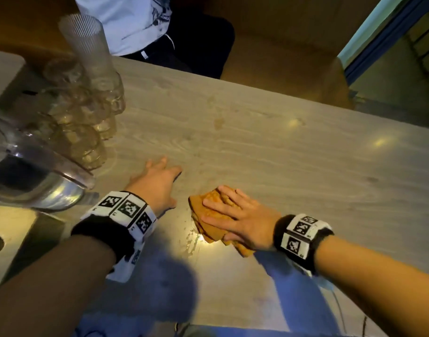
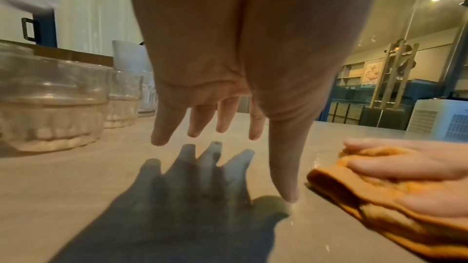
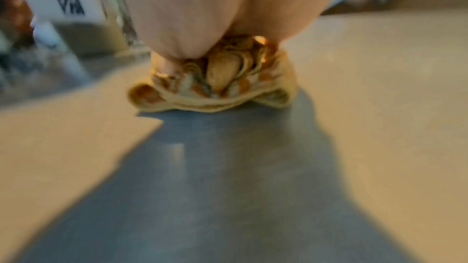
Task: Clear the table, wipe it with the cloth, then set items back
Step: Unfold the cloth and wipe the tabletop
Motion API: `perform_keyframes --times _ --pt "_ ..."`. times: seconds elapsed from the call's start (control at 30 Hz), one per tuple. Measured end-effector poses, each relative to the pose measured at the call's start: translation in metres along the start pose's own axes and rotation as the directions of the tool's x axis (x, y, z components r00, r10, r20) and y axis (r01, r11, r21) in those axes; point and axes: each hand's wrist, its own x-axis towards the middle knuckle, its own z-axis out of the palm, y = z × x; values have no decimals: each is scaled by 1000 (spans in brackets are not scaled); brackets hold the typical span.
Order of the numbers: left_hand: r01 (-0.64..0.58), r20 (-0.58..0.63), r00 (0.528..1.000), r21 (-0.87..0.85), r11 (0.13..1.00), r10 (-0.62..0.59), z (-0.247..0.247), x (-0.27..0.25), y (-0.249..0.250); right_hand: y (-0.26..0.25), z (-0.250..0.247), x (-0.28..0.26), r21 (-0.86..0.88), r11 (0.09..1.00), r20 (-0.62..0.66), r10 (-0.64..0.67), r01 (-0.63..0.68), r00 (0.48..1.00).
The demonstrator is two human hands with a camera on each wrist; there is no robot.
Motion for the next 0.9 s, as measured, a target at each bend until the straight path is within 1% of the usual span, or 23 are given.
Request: perform_keyframes --times 0.03,0.07,0.1,0.17,0.2,0.23,0.27,0.33,0.37,0.4,0.43,0.5,0.57,0.6,0.63,0.67,0.7,0.73,0.77,0.8,0.83,0.87,0.9 --pt "8 14 1000 8 1000 -8 -3 7 4 20 -4 1 -38 999 24 40 -39 999" --pt "22 26 999 15 1000 -22 -7 13 7 43 -8 7 -51 984 45 174 -172 984" --pt "43 41 998 18 999 -44 -12 18 11 62 -12 19 -28 934 62 356 -355 932" --pt "89 69 994 21 996 -90 -24 28 14 83 -19 49 51 760 133 638 -648 759" --pt "104 78 991 31 994 -106 -30 33 14 82 -22 63 75 692 154 703 -718 694" --pt "117 96 988 48 992 -121 -37 39 13 77 -24 72 94 669 190 715 -737 673" --pt "130 125 983 67 989 -137 -43 43 14 68 -26 73 152 702 172 675 -696 717" --pt "153 168 971 98 983 -168 -52 52 17 60 -25 54 193 897 18 401 -397 916" --pt "161 187 966 102 982 -177 -55 56 18 66 -20 39 176 959 -2 227 -223 974" --pt "165 210 960 99 981 -183 -57 59 18 83 -19 28 157 983 24 94 -97 995" --pt "164 230 956 99 982 -183 -59 62 17 106 -18 23 152 986 55 65 -73 996" --pt "159 262 949 93 983 -178 -60 66 15 143 -29 37 133 943 132 288 -305 949" --pt "146 277 947 84 986 -163 -58 68 11 157 -42 71 175 740 202 618 -649 760" --pt "136 276 949 84 987 -154 -58 70 9 156 -47 90 202 651 227 696 -732 682" --pt "130 276 950 74 989 -146 -58 71 7 150 -48 106 207 631 233 710 -747 664" --pt "127 286 948 57 990 -138 -56 72 3 139 -46 114 214 695 184 662 -687 727" --pt "118 294 948 41 992 -125 -55 72 1 127 -44 112 214 807 107 541 -551 834" --pt "97 296 950 36 995 -103 -55 72 -1 121 -38 104 187 911 45 367 -369 929" --pt "74 292 953 38 997 -82 -55 72 -3 126 -36 91 165 967 36 191 -194 981" --pt "74 290 954 29 997 -79 -54 71 -4 144 -35 81 170 982 63 67 -77 996" --pt "89 291 952 22 996 -92 -54 69 -4 168 -31 76 169 982 106 63 -80 992" --pt "105 286 952 23 994 -108 -54 68 -3 191 -30 78 149 973 139 155 -175 978" --pt "116 277 953 29 993 -119 -54 65 0 210 -32 86 127 932 141 321 -339 937"
